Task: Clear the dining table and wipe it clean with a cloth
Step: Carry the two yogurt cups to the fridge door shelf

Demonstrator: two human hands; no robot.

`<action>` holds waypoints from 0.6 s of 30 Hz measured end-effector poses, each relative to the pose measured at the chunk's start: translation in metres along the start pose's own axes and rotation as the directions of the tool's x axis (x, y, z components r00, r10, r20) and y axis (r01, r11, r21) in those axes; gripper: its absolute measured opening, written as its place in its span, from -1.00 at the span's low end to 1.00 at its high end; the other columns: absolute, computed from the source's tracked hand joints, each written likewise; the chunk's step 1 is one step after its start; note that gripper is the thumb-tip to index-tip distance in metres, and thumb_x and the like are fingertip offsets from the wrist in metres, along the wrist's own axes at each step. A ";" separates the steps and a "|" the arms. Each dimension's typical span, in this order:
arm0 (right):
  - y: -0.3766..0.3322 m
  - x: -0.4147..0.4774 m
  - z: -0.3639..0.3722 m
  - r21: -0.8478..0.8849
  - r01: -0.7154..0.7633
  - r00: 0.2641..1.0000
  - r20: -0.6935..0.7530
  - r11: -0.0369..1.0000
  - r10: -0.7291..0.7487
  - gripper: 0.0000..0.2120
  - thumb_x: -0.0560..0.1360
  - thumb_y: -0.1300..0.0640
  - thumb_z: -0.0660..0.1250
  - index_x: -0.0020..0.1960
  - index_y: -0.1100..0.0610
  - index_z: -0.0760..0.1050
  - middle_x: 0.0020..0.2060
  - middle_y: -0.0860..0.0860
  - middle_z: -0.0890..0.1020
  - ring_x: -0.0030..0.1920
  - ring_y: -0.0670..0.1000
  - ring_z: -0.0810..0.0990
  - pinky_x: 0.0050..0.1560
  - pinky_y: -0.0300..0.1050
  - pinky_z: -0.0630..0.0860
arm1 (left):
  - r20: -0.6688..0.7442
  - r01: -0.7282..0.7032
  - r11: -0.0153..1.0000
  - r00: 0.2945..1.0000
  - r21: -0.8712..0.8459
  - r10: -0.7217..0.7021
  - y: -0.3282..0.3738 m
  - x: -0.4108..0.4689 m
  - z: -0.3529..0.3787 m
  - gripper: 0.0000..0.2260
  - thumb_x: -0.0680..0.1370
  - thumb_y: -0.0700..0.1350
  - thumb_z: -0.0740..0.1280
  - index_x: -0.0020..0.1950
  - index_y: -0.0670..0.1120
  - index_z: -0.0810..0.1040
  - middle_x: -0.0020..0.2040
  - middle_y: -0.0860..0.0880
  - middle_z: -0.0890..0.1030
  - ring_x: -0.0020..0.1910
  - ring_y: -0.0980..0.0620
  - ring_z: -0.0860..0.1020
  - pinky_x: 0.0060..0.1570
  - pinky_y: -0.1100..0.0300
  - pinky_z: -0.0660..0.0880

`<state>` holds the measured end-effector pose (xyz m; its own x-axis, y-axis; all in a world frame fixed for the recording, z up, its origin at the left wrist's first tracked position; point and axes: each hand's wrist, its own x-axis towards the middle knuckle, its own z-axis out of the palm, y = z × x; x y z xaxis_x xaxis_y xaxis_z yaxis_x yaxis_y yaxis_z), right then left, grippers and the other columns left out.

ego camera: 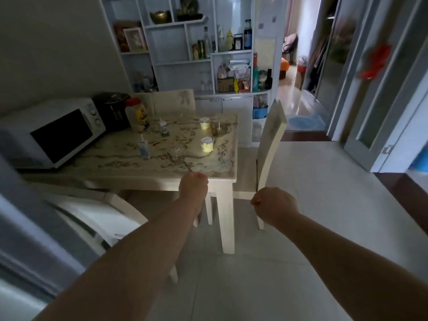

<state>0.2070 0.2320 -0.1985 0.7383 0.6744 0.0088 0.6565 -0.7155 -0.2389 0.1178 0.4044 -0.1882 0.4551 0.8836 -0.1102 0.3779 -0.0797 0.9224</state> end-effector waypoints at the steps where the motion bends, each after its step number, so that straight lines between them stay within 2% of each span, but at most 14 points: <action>1: 0.003 0.011 0.002 0.011 -0.005 1.000 0.001 1.000 0.005 -0.74 0.54 0.09 0.21 0.13 -0.06 0.61 0.11 -0.08 0.63 0.13 -0.01 0.59 0.13 -0.10 0.50 | 0.001 -0.007 1.000 1.000 0.030 0.007 0.001 0.008 0.005 -0.75 0.56 -0.21 0.20 -0.32 -0.03 0.43 -0.12 -0.15 0.57 -0.14 -0.07 0.49 -0.06 0.04 0.48; 3: 0.012 0.039 0.006 0.082 -0.023 1.000 0.015 0.996 0.022 -0.75 0.53 0.11 0.23 0.09 -0.07 0.63 0.09 -0.10 0.64 0.11 -0.03 0.59 0.12 -0.11 0.51 | 0.005 0.006 0.998 1.000 0.064 -0.006 0.002 0.029 0.016 -0.74 0.57 -0.19 0.21 -0.32 0.02 0.41 -0.19 -0.05 0.54 -0.11 -0.07 0.48 0.04 0.04 0.50; 5: 0.021 0.069 0.010 0.143 -0.032 0.999 0.047 0.989 0.025 -0.76 0.51 0.13 0.24 0.04 -0.08 0.64 0.07 -0.12 0.65 0.09 -0.05 0.59 0.11 -0.12 0.52 | -0.003 0.018 0.997 1.000 0.074 -0.017 0.005 0.048 0.029 -0.73 0.56 -0.20 0.22 -0.33 0.01 0.40 -0.27 0.03 0.48 -0.11 -0.06 0.47 0.02 0.07 0.49; 8: 0.037 0.117 0.013 0.178 0.001 0.995 0.098 0.984 -0.019 -0.77 0.49 0.13 0.26 0.01 -0.07 0.65 0.03 -0.13 0.66 0.06 -0.05 0.61 0.09 -0.08 0.56 | -0.027 0.030 0.993 0.999 0.118 -0.027 0.011 0.079 0.051 -0.74 0.56 -0.20 0.22 -0.32 0.01 0.37 -0.29 0.07 0.43 -0.12 -0.05 0.46 -0.04 0.14 0.43; 10: 0.051 0.154 0.010 0.206 0.032 0.991 0.123 0.978 -0.058 -0.78 0.51 0.11 0.25 0.02 -0.05 0.64 0.02 -0.10 0.66 0.05 -0.03 0.61 0.08 -0.07 0.56 | -0.066 0.065 0.990 0.996 0.128 -0.057 0.017 0.105 0.069 -0.76 0.57 -0.22 0.20 -0.32 -0.09 0.38 -0.33 0.01 0.40 -0.21 -0.03 0.43 -0.15 0.19 0.39; 12: 0.065 0.188 0.009 0.248 0.067 0.986 0.134 0.966 -0.103 -0.79 0.52 0.08 0.24 0.04 -0.04 0.63 0.02 -0.08 0.66 0.03 -0.04 0.61 0.08 -0.04 0.57 | -0.112 0.115 0.987 0.988 0.115 -0.102 0.024 0.125 0.086 -0.82 0.56 -0.21 0.20 -0.21 -0.27 0.41 -0.36 -0.18 0.35 -0.34 -0.02 0.36 -0.32 0.23 0.33; 13: 0.071 0.203 0.007 0.264 0.086 0.983 0.133 0.961 -0.125 -0.78 0.52 0.07 0.23 0.05 -0.04 0.63 0.03 -0.08 0.66 0.03 -0.04 0.61 0.08 -0.03 0.57 | -0.119 0.123 0.984 0.987 0.130 -0.108 0.027 0.135 0.094 -0.84 0.56 -0.20 0.20 -0.16 -0.25 0.47 -0.33 -0.23 0.36 -0.35 -0.03 0.38 -0.35 0.21 0.33; 15: 0.084 0.233 0.003 0.273 0.099 0.980 0.141 0.957 -0.141 -0.77 0.52 0.06 0.23 0.07 -0.03 0.62 0.05 -0.08 0.65 0.04 -0.03 0.60 0.09 -0.03 0.56 | -0.152 0.116 0.976 0.984 0.183 -0.088 0.037 0.154 0.108 -0.86 0.56 -0.15 0.24 -0.14 -0.12 0.56 -0.33 -0.11 0.46 -0.32 -0.03 0.44 -0.37 0.22 0.37; 18: 0.097 0.279 -0.001 0.272 0.105 0.976 0.159 0.957 -0.152 -0.77 0.51 0.06 0.22 0.07 -0.05 0.61 0.07 -0.05 0.63 0.12 0.02 0.58 0.12 -0.04 0.53 | -0.219 0.130 0.974 0.972 0.184 -0.088 0.043 0.174 0.122 -0.89 0.51 -0.13 0.31 -0.02 -0.05 0.61 -0.28 0.01 0.54 -0.25 0.00 0.48 -0.35 0.26 0.35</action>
<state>0.4770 0.3506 -0.2182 0.5959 0.7956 -0.1093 0.6631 -0.5643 -0.4919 0.3119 0.4980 -0.2130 0.2322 0.9667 -0.1071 0.5757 -0.0478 0.8163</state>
